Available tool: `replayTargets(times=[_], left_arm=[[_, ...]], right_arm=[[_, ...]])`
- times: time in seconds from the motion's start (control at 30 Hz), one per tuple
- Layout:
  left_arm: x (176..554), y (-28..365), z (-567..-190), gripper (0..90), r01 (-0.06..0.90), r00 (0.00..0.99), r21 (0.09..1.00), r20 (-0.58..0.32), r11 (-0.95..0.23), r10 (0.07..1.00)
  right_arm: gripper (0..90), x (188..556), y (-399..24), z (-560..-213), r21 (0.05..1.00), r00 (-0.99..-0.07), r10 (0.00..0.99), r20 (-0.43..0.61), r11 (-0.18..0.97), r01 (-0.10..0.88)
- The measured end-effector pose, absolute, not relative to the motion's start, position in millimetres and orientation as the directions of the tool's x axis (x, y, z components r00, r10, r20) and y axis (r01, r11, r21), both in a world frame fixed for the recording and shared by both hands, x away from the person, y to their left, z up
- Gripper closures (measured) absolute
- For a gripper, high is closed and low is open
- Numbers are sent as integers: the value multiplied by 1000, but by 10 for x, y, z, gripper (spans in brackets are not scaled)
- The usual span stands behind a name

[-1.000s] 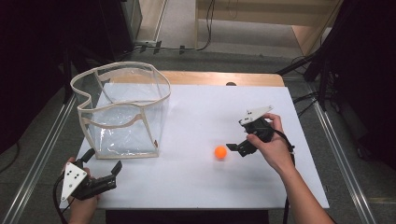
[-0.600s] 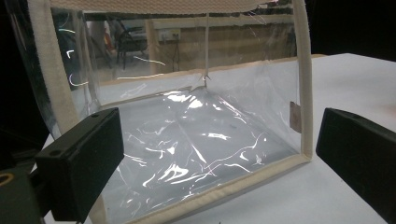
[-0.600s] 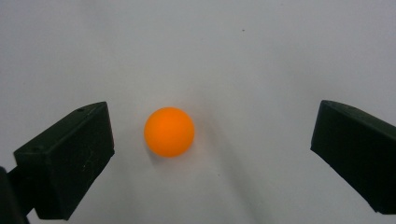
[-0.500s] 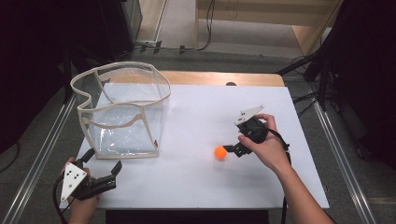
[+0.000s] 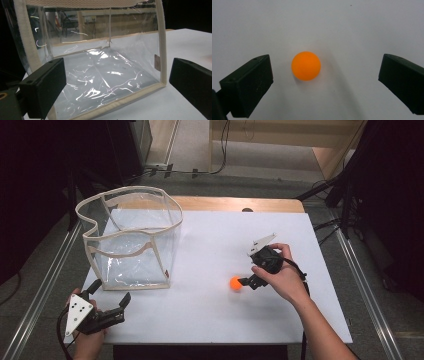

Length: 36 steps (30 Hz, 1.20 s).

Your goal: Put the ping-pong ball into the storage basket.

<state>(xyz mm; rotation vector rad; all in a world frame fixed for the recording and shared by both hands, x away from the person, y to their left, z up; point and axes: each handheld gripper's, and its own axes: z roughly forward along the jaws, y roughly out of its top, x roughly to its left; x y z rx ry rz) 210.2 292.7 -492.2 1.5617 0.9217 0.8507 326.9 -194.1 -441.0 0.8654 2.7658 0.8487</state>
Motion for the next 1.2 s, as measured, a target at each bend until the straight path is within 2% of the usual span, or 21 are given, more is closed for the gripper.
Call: replayTargets(times=[0.73,0.77,1.2], left_arm=[[2098,2920,-4923,14,120,446,984,64,-131,893],[2098,2920,-4923,14,120,447,984,65,-131,892],[2095,2916,-4923,14,117,446,984,66,-132,892]], right_arm=[[0,3309,-1800,-4521,489,-853,517,68,728,480],[36,3310,-1789,-4527,482,-855,514,60,735,476],[36,3298,-1700,-4600,442,-864,498,74,760,476]])
